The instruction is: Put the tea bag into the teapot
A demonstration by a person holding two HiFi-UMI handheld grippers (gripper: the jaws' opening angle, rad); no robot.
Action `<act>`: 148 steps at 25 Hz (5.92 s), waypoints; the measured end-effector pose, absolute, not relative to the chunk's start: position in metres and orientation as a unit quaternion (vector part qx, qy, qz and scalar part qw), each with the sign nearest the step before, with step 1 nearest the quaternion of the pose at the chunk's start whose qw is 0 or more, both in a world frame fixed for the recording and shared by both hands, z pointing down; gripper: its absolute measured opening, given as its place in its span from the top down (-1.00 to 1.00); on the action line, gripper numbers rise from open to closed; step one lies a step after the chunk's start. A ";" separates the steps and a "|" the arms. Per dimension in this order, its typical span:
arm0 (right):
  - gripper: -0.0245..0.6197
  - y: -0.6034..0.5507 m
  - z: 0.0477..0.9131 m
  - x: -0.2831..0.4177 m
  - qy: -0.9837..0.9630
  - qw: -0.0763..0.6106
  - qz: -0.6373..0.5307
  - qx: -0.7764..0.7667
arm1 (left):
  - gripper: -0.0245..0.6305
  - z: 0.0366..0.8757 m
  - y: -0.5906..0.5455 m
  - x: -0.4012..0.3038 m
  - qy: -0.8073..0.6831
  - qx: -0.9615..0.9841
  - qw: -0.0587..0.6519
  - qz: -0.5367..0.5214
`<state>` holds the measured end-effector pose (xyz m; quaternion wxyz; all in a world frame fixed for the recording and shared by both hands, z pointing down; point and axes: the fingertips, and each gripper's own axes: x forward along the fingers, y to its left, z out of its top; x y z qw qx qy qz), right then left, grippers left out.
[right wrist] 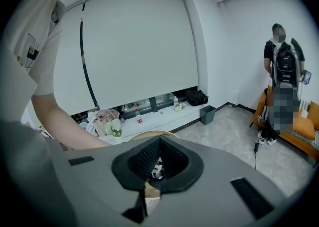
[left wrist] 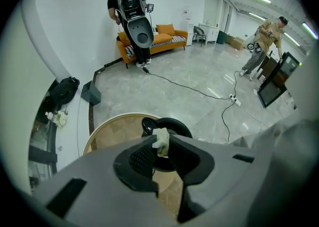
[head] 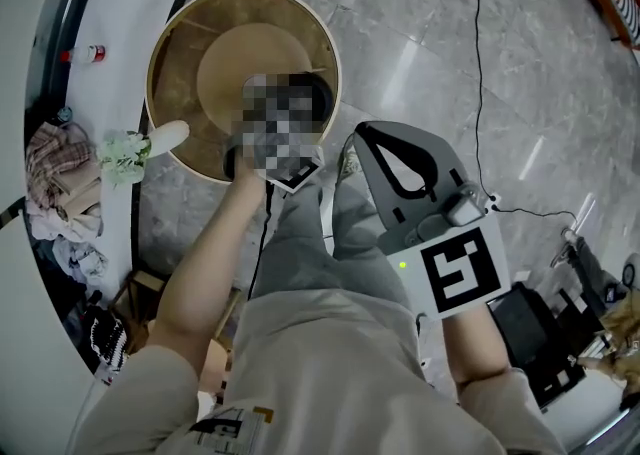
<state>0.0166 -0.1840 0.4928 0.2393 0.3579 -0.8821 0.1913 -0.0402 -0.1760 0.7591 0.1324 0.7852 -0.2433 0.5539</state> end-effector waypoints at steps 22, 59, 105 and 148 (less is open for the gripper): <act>0.90 -0.189 0.532 0.045 -0.855 0.254 0.235 0.386 | 0.66 0.807 -0.178 -0.031 -0.220 0.744 0.187 0.603; 0.90 -0.182 0.484 0.043 -0.870 0.253 0.175 0.385 | 0.57 0.717 -0.194 -0.053 -0.300 0.764 0.172 0.545; 0.90 -0.202 0.171 0.042 -0.875 0.123 -0.073 0.463 | 0.90 0.246 -0.229 -0.086 -0.457 0.870 -0.015 0.186; 0.90 -0.114 0.157 0.061 -0.891 0.089 -0.062 0.441 | 0.90 0.168 -0.123 -0.090 -0.489 0.862 -0.079 0.108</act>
